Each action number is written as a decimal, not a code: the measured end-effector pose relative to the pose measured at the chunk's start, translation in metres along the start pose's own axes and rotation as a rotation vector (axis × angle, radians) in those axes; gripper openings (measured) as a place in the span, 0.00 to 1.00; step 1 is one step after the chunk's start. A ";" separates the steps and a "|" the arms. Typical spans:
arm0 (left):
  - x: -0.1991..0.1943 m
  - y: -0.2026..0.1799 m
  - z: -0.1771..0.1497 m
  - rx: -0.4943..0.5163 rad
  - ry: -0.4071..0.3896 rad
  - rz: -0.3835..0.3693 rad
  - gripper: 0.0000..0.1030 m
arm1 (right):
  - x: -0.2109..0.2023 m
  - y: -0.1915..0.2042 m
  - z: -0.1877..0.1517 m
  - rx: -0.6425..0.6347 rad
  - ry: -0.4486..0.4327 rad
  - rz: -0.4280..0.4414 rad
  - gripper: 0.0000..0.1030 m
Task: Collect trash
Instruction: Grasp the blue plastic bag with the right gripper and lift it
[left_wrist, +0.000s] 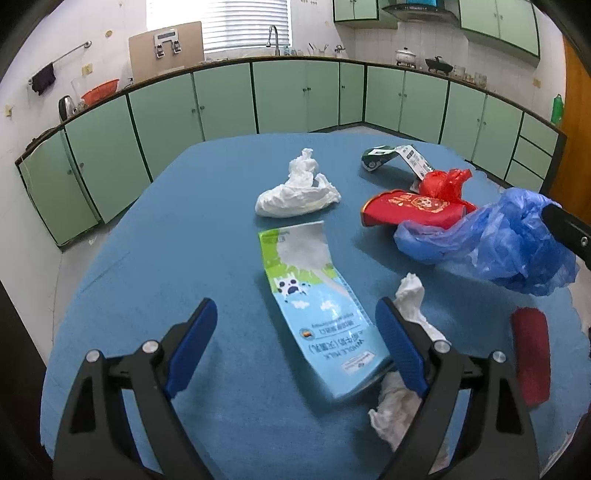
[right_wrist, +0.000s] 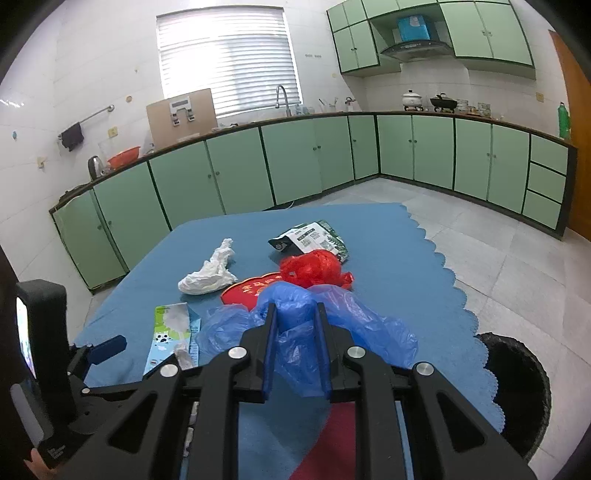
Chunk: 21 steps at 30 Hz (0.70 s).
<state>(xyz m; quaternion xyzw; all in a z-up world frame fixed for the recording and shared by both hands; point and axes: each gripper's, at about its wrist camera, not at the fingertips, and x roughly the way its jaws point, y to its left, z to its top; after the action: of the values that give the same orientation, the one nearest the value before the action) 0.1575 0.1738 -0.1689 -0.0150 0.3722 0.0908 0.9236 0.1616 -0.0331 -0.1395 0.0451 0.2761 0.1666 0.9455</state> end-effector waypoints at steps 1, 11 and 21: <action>0.001 -0.001 0.000 0.003 0.002 -0.007 0.82 | 0.000 -0.002 0.000 0.004 0.000 0.000 0.19; 0.001 -0.008 -0.002 0.014 0.006 -0.036 0.86 | 0.005 -0.001 -0.001 0.012 0.010 -0.006 0.19; 0.013 -0.003 -0.006 -0.034 0.063 -0.067 0.89 | 0.006 -0.001 -0.002 0.007 0.021 -0.009 0.19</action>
<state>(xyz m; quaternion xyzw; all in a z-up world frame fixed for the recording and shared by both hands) 0.1635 0.1726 -0.1823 -0.0462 0.3989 0.0656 0.9135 0.1656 -0.0317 -0.1442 0.0454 0.2869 0.1617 0.9431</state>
